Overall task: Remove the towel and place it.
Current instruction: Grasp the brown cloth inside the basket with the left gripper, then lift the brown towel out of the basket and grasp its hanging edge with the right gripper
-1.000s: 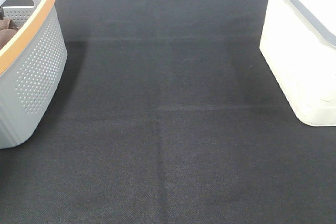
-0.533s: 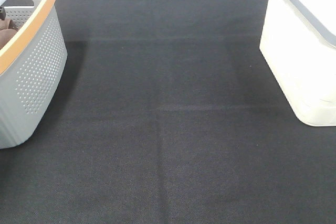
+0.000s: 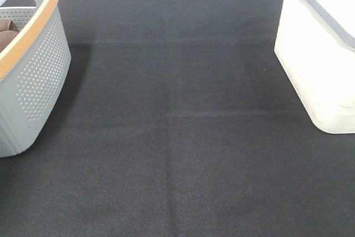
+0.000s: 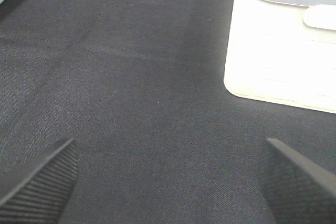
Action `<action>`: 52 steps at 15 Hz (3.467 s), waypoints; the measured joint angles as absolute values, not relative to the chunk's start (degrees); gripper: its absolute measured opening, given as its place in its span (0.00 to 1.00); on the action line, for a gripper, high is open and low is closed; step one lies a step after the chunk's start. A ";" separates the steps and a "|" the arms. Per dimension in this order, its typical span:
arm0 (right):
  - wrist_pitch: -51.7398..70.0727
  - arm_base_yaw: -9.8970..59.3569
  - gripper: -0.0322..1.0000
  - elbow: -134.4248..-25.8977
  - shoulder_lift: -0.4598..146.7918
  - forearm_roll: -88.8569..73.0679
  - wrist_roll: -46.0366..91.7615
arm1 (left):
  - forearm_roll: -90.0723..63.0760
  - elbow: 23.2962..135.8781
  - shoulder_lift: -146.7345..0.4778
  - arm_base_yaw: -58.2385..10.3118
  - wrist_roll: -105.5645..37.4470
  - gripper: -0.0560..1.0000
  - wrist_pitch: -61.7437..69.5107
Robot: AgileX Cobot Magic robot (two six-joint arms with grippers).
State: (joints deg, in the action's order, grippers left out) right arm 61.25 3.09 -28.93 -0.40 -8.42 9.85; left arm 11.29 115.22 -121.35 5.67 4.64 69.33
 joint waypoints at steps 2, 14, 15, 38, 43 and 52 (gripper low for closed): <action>61.25 3.09 0.88 -28.93 -0.40 -8.42 9.85 | 10.83 115.91 -117.69 5.67 3.50 0.05 69.39; 61.25 3.09 0.88 -28.93 -0.40 -8.42 9.85 | -19.37 115.97 -97.40 5.67 2.98 0.05 53.97; 61.25 3.09 0.88 -28.93 -0.40 -8.42 9.85 | -25.50 115.97 -96.89 5.67 2.12 0.05 51.34; 58.67 3.09 0.88 -29.39 9.28 -13.12 9.34 | -50.13 115.97 -97.63 -20.74 -20.63 0.05 22.75; 47.78 3.09 0.88 -29.39 21.89 -29.22 17.07 | -47.78 115.97 -101.30 -24.41 -20.45 0.05 24.81; 40.97 3.09 0.75 -30.08 49.56 -77.52 73.45 | -45.89 115.97 -103.88 -28.59 -20.45 0.05 24.81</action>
State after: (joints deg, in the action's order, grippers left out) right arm 40.97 3.09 -30.08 49.56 -77.52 73.45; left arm -45.89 115.97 -103.88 -28.59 -20.45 24.81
